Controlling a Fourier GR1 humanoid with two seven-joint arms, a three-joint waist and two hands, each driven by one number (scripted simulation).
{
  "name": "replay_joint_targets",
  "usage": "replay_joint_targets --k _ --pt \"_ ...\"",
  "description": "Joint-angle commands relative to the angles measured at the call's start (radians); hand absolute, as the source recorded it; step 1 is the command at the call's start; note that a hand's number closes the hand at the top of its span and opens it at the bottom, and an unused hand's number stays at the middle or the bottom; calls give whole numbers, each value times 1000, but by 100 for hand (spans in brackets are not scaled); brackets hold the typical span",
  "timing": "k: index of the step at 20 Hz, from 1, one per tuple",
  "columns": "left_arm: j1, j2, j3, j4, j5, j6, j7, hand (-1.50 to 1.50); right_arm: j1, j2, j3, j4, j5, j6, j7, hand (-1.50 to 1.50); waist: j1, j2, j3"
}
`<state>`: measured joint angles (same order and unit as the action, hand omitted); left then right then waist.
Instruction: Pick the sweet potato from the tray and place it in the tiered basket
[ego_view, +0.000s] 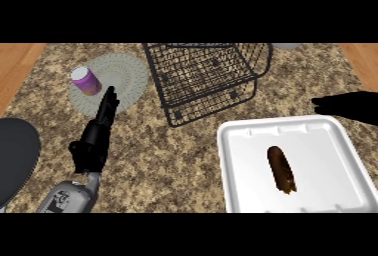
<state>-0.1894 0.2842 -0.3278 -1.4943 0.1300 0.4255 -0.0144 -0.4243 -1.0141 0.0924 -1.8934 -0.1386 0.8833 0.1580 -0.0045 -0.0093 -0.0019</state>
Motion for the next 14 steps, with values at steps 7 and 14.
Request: replay_joint_targets --k 7,14 --pt "49 -36 -14 -32 -45 8 -10 0 -3 137 271 -300 148 -16 429 -150 12 7 0" --pt "8 -44 26 -20 -68 -29 8 0 -26 258 363 -312 209 54 568 -150 6 8 1"
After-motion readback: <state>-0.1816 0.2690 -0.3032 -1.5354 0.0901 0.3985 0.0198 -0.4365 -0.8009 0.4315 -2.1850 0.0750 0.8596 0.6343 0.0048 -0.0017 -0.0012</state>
